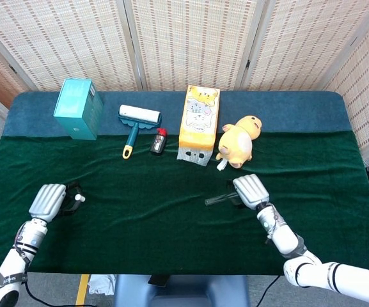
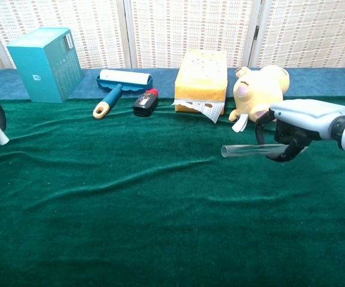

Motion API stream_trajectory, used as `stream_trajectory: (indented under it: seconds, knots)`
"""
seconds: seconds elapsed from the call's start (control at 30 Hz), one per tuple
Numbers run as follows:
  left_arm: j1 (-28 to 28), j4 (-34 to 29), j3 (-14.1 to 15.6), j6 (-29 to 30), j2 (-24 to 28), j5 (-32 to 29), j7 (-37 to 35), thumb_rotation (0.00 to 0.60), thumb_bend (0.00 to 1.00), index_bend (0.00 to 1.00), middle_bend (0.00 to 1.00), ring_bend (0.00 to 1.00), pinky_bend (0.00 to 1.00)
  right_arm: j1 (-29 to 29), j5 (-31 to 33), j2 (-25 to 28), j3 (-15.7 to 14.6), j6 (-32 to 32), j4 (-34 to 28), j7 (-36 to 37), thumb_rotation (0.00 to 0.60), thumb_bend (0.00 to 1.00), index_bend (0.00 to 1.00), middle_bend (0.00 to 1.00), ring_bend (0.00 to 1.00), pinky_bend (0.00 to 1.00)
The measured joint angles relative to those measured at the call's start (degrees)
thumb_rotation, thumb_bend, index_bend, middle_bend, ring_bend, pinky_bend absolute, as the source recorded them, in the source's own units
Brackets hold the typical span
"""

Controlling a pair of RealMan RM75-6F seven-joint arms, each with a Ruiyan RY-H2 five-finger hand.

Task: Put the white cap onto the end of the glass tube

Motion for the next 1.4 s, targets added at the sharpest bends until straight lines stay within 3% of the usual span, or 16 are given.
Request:
stream_trajectory:
  seconds: [0.33,0.7,1.4]
  knots:
    - [-2.5,-8.3,-3.3,0.3,3.7,2.7,-6.1,0.6,0.47,0.57,1.0,0.92,0.82,-0.1,-2.8,-0.9,2.2,-0.3,-3.8,12.0,0.6,0.67,0.84,1.0,1.0,1.0]
    - [-4.3,-15.4,-7.0,3.7,3.4,2.9,-7.9,0.6,0.47,0.57,1.0,0.91,0.82,1.0,-2.4,-5.7,5.8,0.8,-5.4,20.1,0.6,0.68,0.86,1.0,1.0,1.0]
    - [-6.5,-18.3,-6.1,8.6,-2.7,9.3,1.7,0.6,0.47,0.58,1.0,0.92,0.82,5.0,4.4,-12.6,9.9,-0.1,-6.2,22.5,0.6,0.68,0.87,1.0,1.0,1.0]
